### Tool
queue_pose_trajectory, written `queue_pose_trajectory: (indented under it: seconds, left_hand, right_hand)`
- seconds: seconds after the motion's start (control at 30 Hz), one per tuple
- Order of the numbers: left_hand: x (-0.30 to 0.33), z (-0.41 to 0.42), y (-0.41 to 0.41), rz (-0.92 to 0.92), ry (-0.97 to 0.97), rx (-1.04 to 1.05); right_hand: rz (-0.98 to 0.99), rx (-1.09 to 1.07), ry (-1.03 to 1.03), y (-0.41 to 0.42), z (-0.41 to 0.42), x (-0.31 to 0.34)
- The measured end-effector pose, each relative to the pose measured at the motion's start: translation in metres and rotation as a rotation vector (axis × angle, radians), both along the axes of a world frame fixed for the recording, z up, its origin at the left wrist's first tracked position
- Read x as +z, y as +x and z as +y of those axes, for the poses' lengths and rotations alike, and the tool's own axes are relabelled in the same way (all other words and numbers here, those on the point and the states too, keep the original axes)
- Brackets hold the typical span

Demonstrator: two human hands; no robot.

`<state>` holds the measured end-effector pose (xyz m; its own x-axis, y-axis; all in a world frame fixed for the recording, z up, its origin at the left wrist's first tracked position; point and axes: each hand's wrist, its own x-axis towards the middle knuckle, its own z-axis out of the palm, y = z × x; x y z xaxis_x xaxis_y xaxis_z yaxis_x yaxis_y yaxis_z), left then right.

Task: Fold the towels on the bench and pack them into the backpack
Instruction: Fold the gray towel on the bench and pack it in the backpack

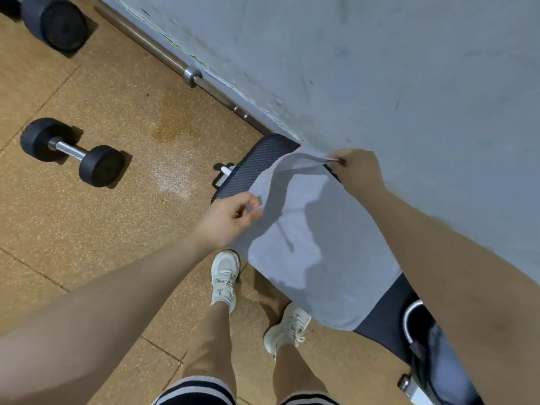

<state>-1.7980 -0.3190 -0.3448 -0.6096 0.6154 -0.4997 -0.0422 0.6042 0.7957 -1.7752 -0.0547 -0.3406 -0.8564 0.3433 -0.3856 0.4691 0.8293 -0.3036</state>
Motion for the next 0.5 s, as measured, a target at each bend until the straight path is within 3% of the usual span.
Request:
queue_pose_trajectory:
  seconds: [0.1, 0.17, 0.23, 0.37, 0.5]
  left_hand:
    - [0.002, 0.026, 0.052, 0.000, 0.038, -0.079]
    - [0.001, 0.043, 0.086, -0.006, 0.030, -0.172]
    - [-0.004, 0.061, 0.121, 0.001, 0.018, -0.253]
    - [-0.015, 0.097, 0.184, 0.022, -0.002, -0.364]
    - [-0.036, 0.126, 0.233, -0.006, -0.009, -0.444]
  right_hand:
    - [0.007, -0.211, -0.154, 0.064, 0.026, -0.004]
    - [0.018, -0.566, -0.387, 0.101, 0.042, -0.011]
    - [-0.002, -0.831, -0.496, 0.138, 0.057, -0.020]
    - [0.008, -0.710, -0.397, 0.213, 0.078, -0.031]
    - [0.024, -0.735, -0.374, 0.258, 0.096, -0.061]
